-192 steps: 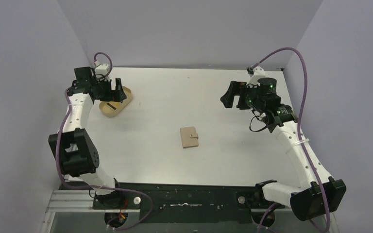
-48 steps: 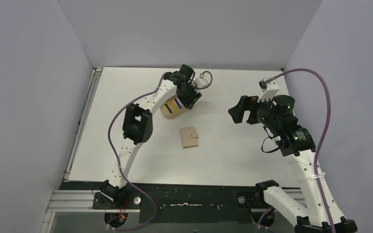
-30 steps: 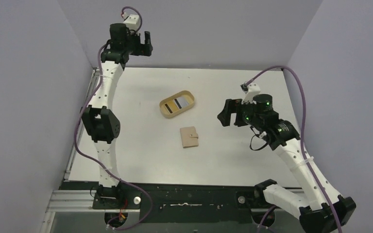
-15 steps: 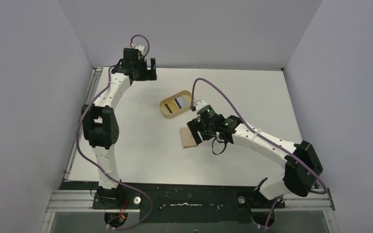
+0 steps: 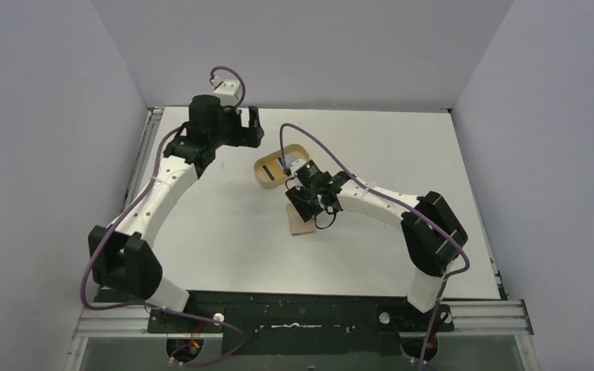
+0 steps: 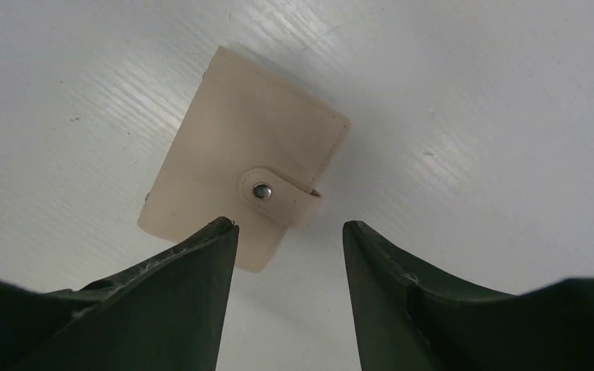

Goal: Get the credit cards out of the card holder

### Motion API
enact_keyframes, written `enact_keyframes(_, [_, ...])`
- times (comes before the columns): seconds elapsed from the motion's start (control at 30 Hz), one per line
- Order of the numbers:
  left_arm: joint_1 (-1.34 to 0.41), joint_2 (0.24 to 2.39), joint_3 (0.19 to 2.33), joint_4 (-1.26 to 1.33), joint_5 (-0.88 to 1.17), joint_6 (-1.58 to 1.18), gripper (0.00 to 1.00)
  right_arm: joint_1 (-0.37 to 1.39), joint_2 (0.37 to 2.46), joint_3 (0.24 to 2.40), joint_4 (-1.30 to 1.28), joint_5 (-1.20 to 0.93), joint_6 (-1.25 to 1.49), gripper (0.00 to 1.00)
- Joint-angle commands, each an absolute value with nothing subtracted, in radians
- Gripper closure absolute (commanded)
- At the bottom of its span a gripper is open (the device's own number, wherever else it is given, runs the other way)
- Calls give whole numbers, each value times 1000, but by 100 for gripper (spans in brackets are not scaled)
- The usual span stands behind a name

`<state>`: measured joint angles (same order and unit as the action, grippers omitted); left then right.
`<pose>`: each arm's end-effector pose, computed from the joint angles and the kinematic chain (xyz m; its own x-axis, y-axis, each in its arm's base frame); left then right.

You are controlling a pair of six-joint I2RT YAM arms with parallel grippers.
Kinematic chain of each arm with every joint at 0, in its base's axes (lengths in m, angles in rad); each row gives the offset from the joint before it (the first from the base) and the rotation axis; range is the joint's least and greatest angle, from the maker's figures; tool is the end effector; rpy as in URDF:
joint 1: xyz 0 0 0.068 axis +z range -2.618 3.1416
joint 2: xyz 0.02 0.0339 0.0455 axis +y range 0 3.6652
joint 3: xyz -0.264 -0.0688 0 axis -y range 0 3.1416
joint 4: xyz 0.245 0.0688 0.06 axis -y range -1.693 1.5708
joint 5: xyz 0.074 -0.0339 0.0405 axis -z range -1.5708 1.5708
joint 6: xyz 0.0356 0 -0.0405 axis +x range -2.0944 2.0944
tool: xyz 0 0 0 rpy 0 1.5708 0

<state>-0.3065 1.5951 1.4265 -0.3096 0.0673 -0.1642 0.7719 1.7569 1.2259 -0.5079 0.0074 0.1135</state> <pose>0.3570 -0.1155 0.3451 -0.4914 -0.0156 -0.8708 0.2814 0.9434 -0.1757 0.2625 0.2552 0.2062 -0.6923 -0.5158 -0.5046 -0.6204 0.7826 0.0511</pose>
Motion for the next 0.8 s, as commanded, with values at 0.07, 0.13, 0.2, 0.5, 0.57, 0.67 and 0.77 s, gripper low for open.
enact_keyframes(0.07, [-302,1401,1282,-319,116,-163,3,758,1828,1292,-451,-52,64,50])
enact_keyframes(0.13, [-298,1366,1242,-323,132,-168,3,753,1845,1305,-459,-63,68,54])
enact_keyframes(0.2, [-297,1339,1210,-322,150,-177,3,752,1849,1306,-459,-70,75,55])
enact_keyframes(0.5, [-320,1269,1136,-351,254,-284,3,751,1878,1284,-420,-83,94,51])
enact_keyframes(0.57, [-327,1249,1110,-361,280,-309,3,748,1888,1282,-410,-98,94,52])
enact_keyframes(0.67, [-342,1223,1066,-363,316,-353,3,743,1908,1284,-408,-119,94,59])
enact_keyframes(0.77, [-352,1193,1017,-374,327,-389,3,739,1916,1271,-406,-128,95,70])
